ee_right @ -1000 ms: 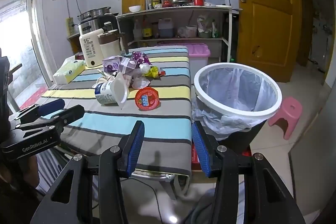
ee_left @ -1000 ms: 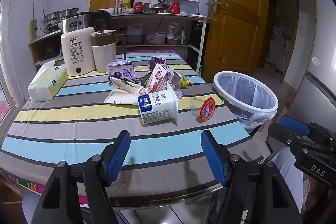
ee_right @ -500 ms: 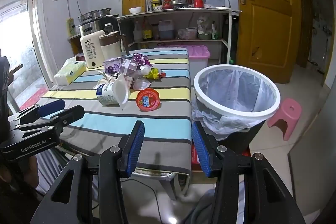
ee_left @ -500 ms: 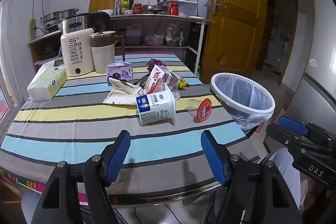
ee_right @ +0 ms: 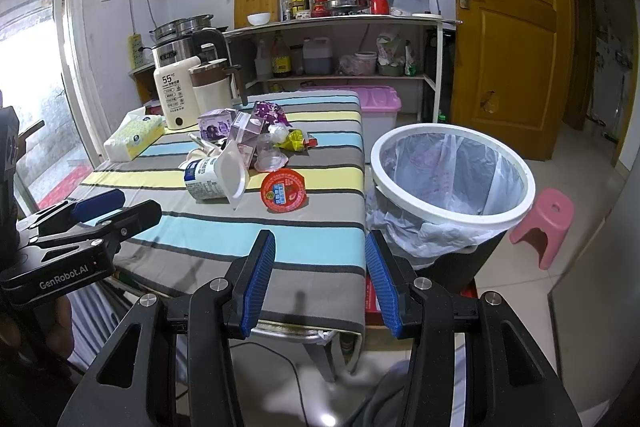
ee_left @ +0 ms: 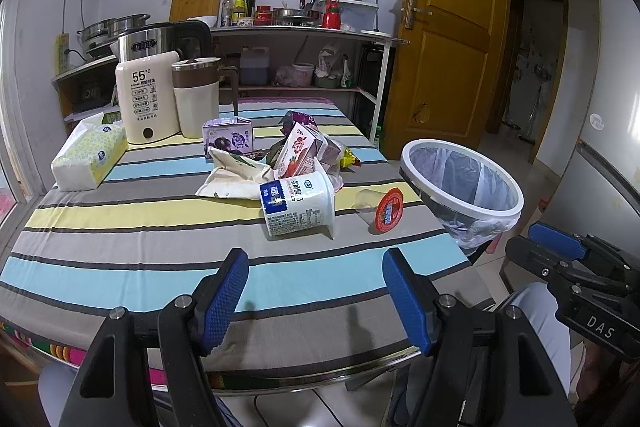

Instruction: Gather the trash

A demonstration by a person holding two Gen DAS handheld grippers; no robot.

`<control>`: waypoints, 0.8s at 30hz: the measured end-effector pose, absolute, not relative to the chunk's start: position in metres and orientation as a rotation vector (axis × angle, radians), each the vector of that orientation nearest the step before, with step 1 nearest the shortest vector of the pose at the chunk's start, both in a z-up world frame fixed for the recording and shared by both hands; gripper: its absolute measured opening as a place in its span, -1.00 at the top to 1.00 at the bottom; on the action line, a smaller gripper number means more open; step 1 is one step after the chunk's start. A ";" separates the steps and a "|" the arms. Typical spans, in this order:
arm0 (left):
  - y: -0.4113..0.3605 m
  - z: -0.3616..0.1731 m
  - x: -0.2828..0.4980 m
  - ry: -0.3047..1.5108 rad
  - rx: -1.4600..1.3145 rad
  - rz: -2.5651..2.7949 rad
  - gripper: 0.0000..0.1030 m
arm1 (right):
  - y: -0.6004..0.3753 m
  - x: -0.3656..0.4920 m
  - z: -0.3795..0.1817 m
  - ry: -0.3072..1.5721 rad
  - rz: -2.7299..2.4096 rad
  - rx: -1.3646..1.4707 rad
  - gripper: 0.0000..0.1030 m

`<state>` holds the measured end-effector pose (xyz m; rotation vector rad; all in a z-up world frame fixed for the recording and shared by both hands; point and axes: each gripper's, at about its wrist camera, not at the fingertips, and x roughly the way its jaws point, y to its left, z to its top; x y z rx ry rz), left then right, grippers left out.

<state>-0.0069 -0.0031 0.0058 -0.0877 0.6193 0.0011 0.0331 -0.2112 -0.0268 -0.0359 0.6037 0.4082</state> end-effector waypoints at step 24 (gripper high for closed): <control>-0.002 0.006 -0.007 0.621 -0.094 -0.001 -0.34 | -0.210 0.032 -0.026 0.605 0.408 -0.039 0.07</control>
